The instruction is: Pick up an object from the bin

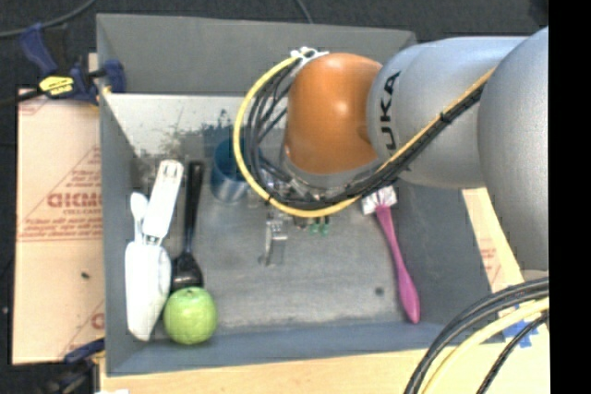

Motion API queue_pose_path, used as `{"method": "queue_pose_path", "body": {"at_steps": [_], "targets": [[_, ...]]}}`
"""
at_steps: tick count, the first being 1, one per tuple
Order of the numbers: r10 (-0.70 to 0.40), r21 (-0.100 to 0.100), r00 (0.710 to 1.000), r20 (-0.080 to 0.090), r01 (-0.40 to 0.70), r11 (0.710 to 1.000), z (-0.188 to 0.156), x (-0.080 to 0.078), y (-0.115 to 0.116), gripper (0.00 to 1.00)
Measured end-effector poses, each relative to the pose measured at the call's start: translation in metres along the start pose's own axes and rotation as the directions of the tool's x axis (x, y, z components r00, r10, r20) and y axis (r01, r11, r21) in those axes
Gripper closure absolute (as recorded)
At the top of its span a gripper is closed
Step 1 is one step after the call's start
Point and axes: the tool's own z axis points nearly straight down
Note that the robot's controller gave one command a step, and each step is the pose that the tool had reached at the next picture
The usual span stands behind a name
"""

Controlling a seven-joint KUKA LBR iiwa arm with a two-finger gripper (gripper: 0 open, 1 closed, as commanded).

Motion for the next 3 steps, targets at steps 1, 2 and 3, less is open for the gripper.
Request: {"method": "queue_pose_path", "body": {"at_steps": [1, 2, 3], "targets": [[0.057, -0.003, 0.998, 0.02, -0.057, 0.998, -0.081, -0.057, -0.002, 0.0], [0.019, -0.001, 1.0, 0.01, -0.019, 1.0, 0.004, -0.058, 0.012, 0.0], [0.013, 0.0, 1.0, 0.009, -0.013, 1.0, 0.018, -0.058, 0.014, 0.0]]}}
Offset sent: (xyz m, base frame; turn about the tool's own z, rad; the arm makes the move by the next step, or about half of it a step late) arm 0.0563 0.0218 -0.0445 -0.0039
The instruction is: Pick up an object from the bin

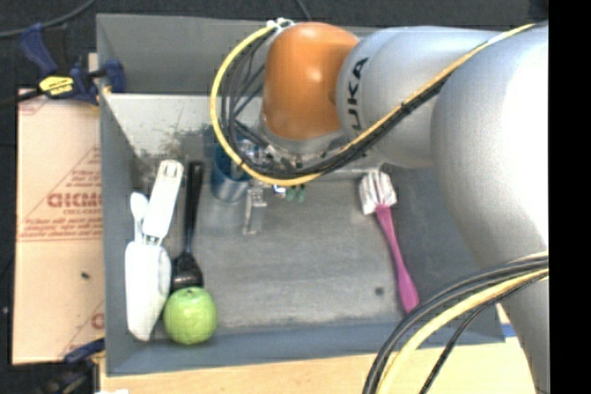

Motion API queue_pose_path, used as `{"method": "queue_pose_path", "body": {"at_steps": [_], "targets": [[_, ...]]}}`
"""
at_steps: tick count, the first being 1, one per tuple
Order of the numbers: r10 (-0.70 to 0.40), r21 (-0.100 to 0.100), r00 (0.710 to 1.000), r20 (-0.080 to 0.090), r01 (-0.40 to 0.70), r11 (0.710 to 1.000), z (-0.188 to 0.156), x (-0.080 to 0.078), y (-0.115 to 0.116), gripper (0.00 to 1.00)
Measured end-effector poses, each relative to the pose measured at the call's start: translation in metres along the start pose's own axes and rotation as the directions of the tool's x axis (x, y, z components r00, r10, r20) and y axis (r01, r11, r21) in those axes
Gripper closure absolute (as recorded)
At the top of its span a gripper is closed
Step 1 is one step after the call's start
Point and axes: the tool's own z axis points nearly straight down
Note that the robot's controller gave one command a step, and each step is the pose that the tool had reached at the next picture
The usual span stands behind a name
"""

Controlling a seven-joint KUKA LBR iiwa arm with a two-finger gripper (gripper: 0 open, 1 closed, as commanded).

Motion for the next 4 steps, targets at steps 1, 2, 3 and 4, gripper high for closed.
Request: {"method": "queue_pose_path", "body": {"at_steps": [1, 2, 3, 4], "targets": [[-0.001, -0.001, 1.0, -0.001, 0.001, 1.0, -0.026, 0.02, 0.039, 0.0], [0.013, -0.002, 1.0, 0.004, -0.013, 1.0, 0.047, -0.017, 0.038, 1.0], [0.014, -0.003, 1.0, 0.005, -0.014, 1.0, 0.046, -0.017, 0.038, 1.0], [0.022, -0.004, 1.0, -0.001, -0.022, 1.0, 0.033, -0.025, 0.044, 1.0]]}}
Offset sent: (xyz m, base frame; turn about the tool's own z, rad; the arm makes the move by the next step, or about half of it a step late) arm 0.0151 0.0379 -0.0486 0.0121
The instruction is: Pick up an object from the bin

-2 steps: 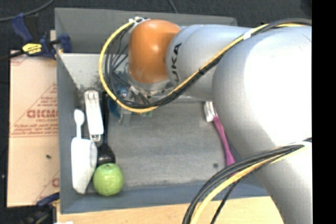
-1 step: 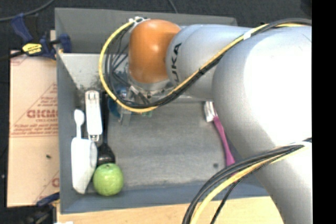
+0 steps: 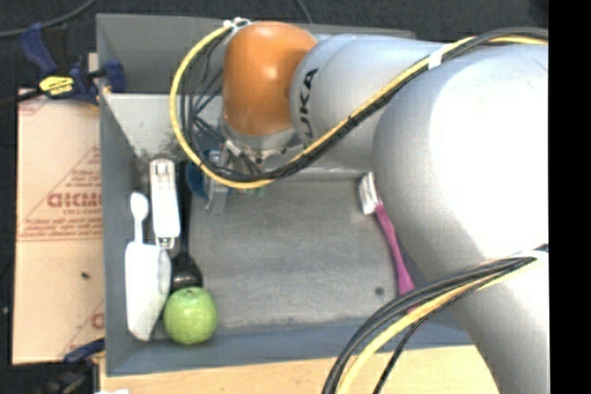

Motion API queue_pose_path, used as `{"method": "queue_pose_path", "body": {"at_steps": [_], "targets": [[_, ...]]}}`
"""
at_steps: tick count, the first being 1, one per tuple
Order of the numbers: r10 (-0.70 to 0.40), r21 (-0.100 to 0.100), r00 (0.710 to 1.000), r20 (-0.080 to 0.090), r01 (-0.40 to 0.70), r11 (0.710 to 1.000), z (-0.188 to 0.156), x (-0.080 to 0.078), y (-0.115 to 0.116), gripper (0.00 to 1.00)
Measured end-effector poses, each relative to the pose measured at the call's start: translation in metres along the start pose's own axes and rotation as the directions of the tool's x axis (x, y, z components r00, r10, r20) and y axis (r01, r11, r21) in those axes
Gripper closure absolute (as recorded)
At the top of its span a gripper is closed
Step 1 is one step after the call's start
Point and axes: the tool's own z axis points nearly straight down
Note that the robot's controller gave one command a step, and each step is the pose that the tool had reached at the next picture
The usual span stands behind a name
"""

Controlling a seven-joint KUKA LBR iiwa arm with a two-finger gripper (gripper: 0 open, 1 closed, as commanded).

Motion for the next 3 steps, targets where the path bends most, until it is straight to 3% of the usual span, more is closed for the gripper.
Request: {"method": "queue_pose_path", "body": {"at_steps": [1, 3], "targets": [[0.011, 0.0, 1.0, 0.004, -0.011, 1.0, 0.0, 0.002, 0.0, 1.0], [0.049, 0.001, 0.999, -0.005, -0.049, 0.999, 0.024, 0.0, 0.01, 1.0]]}}
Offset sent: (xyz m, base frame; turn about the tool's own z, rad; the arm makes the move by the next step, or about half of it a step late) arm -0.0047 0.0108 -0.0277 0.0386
